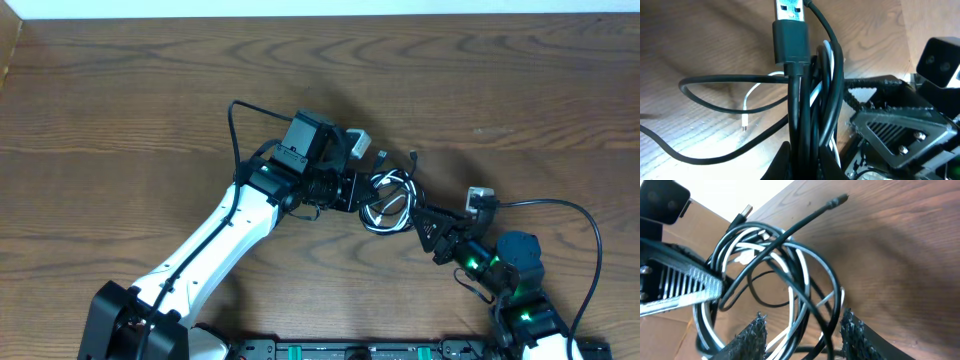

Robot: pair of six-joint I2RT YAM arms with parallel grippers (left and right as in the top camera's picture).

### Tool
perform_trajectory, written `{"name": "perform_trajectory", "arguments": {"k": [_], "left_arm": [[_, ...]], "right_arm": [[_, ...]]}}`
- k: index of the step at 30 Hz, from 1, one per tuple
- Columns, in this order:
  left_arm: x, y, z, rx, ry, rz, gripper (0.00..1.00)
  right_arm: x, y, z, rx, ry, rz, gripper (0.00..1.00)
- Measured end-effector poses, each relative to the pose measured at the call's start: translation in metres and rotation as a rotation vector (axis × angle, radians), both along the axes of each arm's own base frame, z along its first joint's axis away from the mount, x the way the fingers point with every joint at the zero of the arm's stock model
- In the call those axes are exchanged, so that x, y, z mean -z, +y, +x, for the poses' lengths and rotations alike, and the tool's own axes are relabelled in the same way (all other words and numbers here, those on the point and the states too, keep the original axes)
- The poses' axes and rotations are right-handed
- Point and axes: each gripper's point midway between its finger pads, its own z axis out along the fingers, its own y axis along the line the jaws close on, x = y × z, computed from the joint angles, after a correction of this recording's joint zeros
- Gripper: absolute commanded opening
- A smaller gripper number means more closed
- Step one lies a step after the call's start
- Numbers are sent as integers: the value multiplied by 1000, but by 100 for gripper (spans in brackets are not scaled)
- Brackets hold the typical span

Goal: Untangle cables

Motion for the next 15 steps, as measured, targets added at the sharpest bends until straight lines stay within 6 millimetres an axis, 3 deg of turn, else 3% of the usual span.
{"name": "perform_trajectory", "arguments": {"k": [6, 8, 15], "left_arm": [[-3, -3, -5, 22, 20, -26, 8], [-4, -4, -7, 27, 25, -34, 8], [-5, -5, -8, 34, 31, -43, 8]], "right_arm": [[6, -3, 2, 18, 9, -24, 18], [9, -4, 2, 23, 22, -30, 3], [11, -4, 4, 25, 26, -27, 1]]}}
